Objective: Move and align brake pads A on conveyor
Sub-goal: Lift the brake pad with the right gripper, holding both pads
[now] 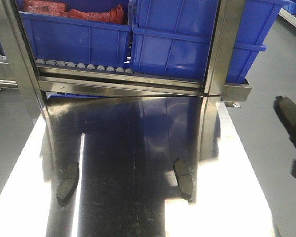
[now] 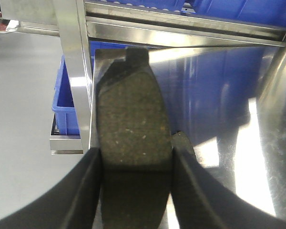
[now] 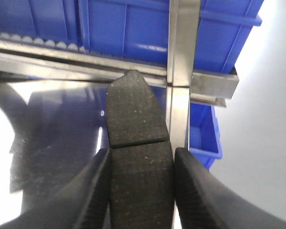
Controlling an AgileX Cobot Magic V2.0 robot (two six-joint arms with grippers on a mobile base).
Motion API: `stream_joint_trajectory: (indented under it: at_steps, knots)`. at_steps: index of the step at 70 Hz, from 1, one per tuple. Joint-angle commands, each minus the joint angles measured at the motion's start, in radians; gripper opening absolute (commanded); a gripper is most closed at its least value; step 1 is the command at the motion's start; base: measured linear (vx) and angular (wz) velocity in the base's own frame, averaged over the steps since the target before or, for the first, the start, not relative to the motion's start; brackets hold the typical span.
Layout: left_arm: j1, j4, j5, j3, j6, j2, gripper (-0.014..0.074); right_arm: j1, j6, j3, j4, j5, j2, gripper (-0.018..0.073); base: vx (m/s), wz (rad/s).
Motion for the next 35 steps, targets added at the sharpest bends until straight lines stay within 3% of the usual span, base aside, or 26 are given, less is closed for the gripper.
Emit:
stream_joint_trajectory:
  at_steps: [1,35]
  knots:
    - [-0.007,-0.015,-0.085,-0.028,0.0,0.004,-0.0006,0.0,-0.001,0.005,-0.016,-0.086,-0.083,-0.0003,0.0,0.0]
    - [-0.007,-0.015,-0.085,-0.028,0.0,0.004,-0.0006,0.0,0.0,0.157,-0.015,-0.106,-0.293,-0.0003,0.0,0.0]
